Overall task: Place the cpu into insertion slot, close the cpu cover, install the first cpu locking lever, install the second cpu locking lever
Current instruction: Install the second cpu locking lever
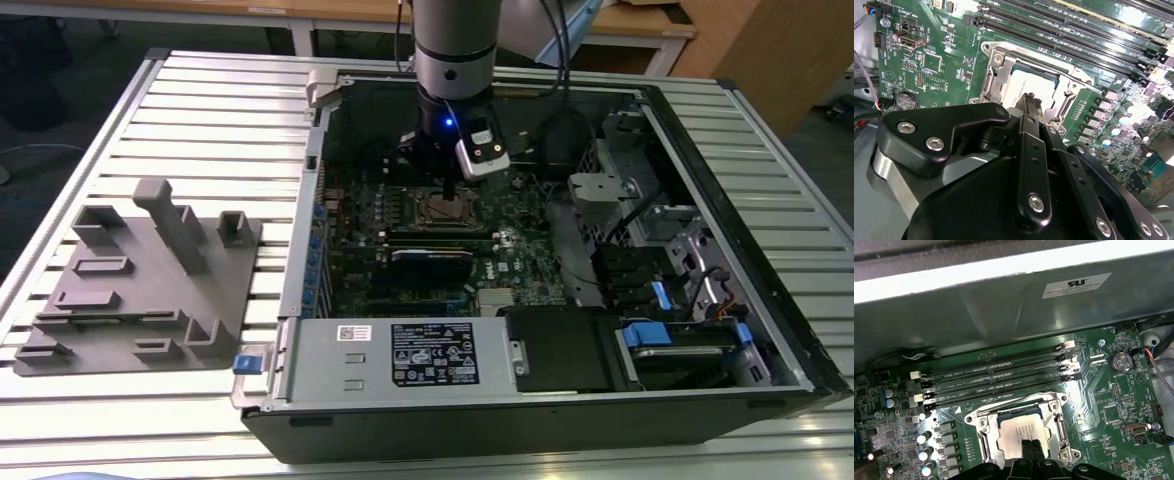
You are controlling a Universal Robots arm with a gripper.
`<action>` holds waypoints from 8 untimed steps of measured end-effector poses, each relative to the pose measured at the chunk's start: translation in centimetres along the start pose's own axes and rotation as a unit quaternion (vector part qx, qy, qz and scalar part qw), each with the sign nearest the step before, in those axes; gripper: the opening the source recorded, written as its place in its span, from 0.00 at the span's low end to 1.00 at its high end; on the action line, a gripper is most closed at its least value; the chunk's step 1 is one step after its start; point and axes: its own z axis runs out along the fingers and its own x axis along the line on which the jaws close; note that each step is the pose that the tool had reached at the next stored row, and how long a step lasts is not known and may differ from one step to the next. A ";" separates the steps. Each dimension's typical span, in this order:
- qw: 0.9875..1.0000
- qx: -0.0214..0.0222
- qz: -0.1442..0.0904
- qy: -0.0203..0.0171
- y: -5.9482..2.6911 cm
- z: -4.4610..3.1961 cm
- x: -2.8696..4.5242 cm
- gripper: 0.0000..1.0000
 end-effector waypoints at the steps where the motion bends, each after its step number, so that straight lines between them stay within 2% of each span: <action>1: 1.000 0.000 0.000 0.000 0.00 -0.01 0.00 0.11; 8: 1.000 0.000 0.000 0.000 0.00 -0.03 0.00 0.11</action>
